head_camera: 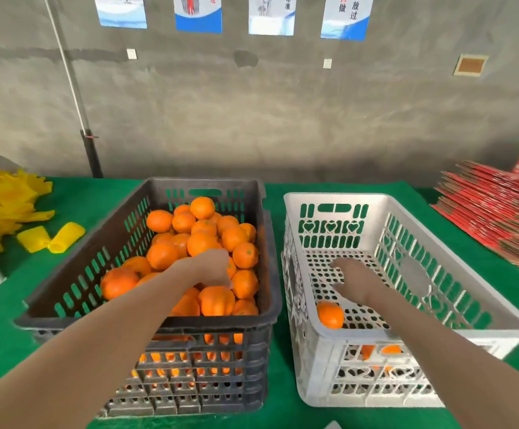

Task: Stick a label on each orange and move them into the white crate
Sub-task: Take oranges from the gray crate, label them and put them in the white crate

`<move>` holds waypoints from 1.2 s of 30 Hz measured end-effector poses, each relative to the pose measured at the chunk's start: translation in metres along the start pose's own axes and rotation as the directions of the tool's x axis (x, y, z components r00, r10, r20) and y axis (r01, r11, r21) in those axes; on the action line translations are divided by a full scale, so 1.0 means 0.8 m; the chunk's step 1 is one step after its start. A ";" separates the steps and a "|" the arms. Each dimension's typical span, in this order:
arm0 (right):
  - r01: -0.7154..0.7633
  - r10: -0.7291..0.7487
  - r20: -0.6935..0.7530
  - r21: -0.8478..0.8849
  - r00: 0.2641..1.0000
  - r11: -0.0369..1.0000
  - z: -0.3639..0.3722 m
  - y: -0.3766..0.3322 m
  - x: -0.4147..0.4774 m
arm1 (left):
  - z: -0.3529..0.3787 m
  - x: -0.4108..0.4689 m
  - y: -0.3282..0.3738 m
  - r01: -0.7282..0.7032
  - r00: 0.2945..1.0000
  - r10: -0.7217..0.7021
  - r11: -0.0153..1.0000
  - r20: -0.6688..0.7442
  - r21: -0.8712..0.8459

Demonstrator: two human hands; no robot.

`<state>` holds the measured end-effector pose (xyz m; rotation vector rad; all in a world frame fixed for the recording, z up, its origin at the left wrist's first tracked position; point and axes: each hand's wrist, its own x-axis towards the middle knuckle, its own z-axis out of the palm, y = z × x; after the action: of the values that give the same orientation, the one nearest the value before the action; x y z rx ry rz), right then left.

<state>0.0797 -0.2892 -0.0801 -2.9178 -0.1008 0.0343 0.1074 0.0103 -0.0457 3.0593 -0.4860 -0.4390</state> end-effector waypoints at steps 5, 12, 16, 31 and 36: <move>0.260 -0.221 -0.334 0.074 0.916 0.963 0.004 -0.042 -0.012 | -0.007 0.054 0.011 -0.065 0.989 0.067 0.998 -0.129 0.020; 0.321 -0.239 -0.445 0.119 0.863 0.940 -0.002 -0.050 -0.031 | 0.009 0.079 0.005 -0.141 0.971 0.163 0.981 -0.173 0.131; 0.475 -0.224 -0.669 0.217 0.708 0.853 -0.025 -0.065 -0.076 | -0.009 0.061 0.002 -0.082 0.936 -0.009 0.966 -0.352 -0.244; 0.412 -0.344 0.577 0.016 0.740 0.911 0.145 -0.028 -0.198 | -0.007 -0.222 0.125 -0.536 0.840 0.015 0.168 -0.542 -0.827; 0.377 -0.378 0.457 0.099 0.805 0.921 0.152 -0.019 -0.197 | 0.091 -0.221 0.158 -0.231 0.973 0.035 0.213 -0.229 -0.949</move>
<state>-0.0826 -0.2592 -0.1932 -2.7585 -0.7583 0.6751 -0.1122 -0.0540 -0.0606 1.7160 -0.2666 -0.2918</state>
